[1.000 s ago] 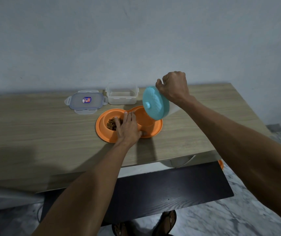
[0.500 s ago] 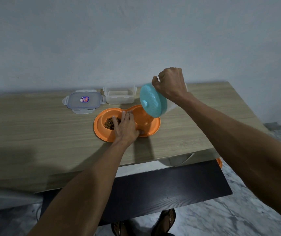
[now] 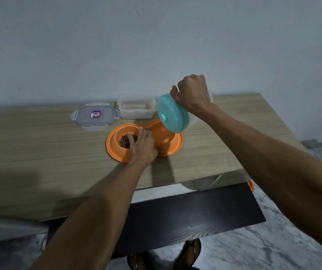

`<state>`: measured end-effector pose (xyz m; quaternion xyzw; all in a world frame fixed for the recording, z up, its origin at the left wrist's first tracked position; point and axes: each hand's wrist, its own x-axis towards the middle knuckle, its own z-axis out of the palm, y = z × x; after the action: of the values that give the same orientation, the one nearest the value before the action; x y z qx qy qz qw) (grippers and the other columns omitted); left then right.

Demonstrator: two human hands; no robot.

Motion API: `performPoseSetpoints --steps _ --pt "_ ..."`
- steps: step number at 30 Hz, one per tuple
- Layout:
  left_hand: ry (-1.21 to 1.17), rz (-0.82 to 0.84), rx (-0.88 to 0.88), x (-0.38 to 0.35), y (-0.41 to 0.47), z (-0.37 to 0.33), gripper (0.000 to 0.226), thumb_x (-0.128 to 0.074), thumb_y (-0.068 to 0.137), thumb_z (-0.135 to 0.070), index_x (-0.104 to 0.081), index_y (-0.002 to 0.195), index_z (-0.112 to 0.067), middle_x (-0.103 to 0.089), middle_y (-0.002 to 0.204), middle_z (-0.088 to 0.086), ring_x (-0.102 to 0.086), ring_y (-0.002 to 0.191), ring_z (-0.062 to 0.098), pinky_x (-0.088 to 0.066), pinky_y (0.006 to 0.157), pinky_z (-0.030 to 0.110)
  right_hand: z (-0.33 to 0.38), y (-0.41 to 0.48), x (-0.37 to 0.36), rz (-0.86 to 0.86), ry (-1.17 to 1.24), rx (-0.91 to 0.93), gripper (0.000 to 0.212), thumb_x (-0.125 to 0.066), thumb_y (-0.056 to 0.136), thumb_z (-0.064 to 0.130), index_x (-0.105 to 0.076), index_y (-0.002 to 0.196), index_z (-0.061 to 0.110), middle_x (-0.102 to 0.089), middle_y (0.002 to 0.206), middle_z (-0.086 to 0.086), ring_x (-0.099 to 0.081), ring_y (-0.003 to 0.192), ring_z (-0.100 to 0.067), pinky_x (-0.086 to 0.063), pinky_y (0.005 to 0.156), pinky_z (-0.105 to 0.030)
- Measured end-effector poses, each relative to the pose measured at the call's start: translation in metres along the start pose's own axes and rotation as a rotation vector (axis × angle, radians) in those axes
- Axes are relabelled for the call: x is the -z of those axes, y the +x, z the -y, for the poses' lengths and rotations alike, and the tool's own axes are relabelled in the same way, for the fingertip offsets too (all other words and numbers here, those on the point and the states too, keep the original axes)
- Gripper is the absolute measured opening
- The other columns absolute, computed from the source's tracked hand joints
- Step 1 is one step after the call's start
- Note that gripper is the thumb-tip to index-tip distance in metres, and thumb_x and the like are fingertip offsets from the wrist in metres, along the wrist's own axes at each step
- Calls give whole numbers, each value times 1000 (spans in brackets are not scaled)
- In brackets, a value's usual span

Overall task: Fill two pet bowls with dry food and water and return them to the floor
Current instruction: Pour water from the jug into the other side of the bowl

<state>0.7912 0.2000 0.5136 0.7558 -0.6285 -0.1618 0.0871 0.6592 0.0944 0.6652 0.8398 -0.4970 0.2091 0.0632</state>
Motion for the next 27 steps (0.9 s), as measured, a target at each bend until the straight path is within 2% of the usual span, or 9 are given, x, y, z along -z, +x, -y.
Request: performPoseSetpoints --steps 4,11,17,27 --pt "6 10 4 0 0 0 101 -73 80 -42 -13 154 -10 -20 162 8 -4 152 26 3 116 61 1 0 0 4 -17 -1 43 -48 90 25 -47 52 6 -44 51 -7 -42 58 -28 -38 77 -38" --pt "7 15 11 0 0 -1 103 -73 79 -45 -12 155 -10 -21 162 7 -4 152 25 3 116 61 3 0 -1 -10 -20 5 43 -49 90 24 -46 51 7 -42 50 -6 -41 57 -27 -38 77 -39" --pt "11 17 12 1 0 -2 101 -74 80 -40 -12 155 -10 -20 162 7 -3 152 25 3 116 61 2 -1 -3 -2 -49 11 41 -48 91 26 -48 54 8 -45 54 -7 -41 61 -26 -30 74 -34" --pt "53 25 3 4 -3 -3 97 -72 82 -39 -14 154 -9 -19 162 8 -4 152 25 0 117 61 4 -2 -6 1 -64 30 42 -48 91 25 -48 53 8 -45 54 -7 -42 60 -26 -28 72 -33"
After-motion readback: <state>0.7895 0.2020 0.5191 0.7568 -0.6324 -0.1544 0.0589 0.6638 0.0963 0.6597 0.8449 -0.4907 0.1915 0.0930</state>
